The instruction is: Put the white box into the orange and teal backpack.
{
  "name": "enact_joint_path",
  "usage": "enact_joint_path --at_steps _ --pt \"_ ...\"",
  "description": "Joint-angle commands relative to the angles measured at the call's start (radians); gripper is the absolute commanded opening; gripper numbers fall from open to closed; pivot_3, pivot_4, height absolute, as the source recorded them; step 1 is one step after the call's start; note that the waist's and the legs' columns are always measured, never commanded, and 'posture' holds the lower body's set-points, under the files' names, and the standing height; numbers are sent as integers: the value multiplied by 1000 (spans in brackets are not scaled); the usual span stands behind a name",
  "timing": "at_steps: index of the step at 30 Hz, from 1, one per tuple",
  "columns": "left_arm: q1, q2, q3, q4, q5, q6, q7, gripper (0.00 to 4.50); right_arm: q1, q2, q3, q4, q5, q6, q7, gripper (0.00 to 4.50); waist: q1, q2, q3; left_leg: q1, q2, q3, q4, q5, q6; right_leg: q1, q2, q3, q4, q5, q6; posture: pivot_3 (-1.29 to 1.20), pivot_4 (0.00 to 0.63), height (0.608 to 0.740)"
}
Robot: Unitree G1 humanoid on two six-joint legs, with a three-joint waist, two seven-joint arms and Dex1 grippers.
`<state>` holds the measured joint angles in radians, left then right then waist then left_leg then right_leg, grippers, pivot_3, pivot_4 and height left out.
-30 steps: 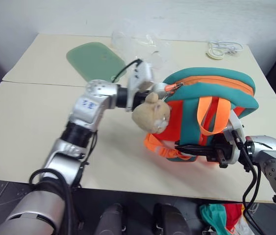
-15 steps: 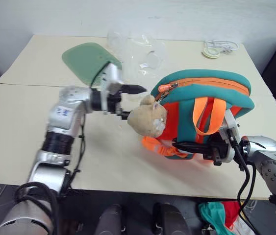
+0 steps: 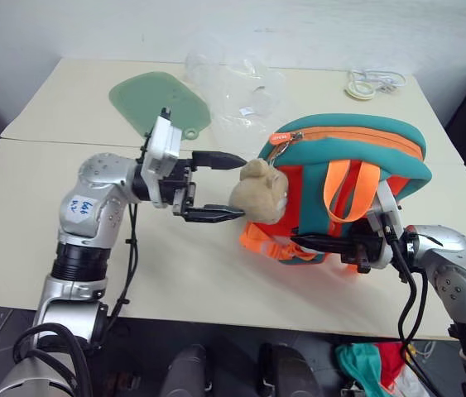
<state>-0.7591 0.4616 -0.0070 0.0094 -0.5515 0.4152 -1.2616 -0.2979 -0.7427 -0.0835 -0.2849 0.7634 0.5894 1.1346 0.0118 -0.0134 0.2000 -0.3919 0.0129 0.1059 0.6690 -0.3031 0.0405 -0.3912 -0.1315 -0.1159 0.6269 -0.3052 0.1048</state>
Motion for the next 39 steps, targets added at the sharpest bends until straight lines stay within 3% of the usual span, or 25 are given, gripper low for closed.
enact_joint_path --at_steps 1,2,10,15,20,24,27,31,37,39 --pt "23 -10 -5 -88 -48 34 21 4102 -12 3 10 1 -10 -4 7 98 -4 0 0 0 0 0 0 0 0 0 0 0 0 0 0 0 150 740" --pt "31 -9 -15 -90 -39 25 17 3960 -13 4 10 3 -11 -3 6 98 -5 0 0 0 0 0 0 0 0 0 0 0 0 0 0 0 150 740" --pt "51 -8 7 -91 -77 49 30 1476 -9 16 5 -9 -14 4 -16 98 -9 0 0 0 0 0 0 0 0 0 0 0 0 0 0 0 150 740" --pt "23 71 93 9 -60 36 62 390 10 22 -10 -27 -13 0 -44 98 -14 0 0 1 0 0 0 0 0 0 0 0 0 0 0 0 150 740" --pt "-16 202 125 139 -17 33 46 372 35 30 -31 -49 -10 -11 -80 98 -13 0 0 1 0 0 -1 0 0 0 0 0 0 0 0 0 150 740" --pt "-6 321 33 247 107 8 0 372 57 51 -63 -66 -2 -22 -129 98 -14 0 0 1 0 1 -2 0 0 -1 0 -1 0 0 0 0 150 740" --pt "-18 275 -12 333 171 -38 50 372 69 81 -100 -75 21 -20 -178 98 -9 0 0 2 0 2 -2 0 0 -1 1 -3 0 0 0 0 150 740" --pt "3 144 -60 404 244 -126 149 372 80 90 -109 -91 20 -23 -198 98 -1 0 0 1 -1 2 -1 0 1 -1 0 -1 0 0 0 0 150 740" --pt "125 1 -79 316 251 -137 238 372 98 109 -127 -92 25 -34 -221 98 -6 0 0 1 0 3 -2 0 1 -1 0 0 0 0 0 0 150 740" --pt "163 15 -55 249 221 -77 237 1135 115 108 -131 -68 10 -48 -215 98 -6 -1 -1 1 0 3 -1 0 0 -1 -1 0 1 0 0 0 150 740"
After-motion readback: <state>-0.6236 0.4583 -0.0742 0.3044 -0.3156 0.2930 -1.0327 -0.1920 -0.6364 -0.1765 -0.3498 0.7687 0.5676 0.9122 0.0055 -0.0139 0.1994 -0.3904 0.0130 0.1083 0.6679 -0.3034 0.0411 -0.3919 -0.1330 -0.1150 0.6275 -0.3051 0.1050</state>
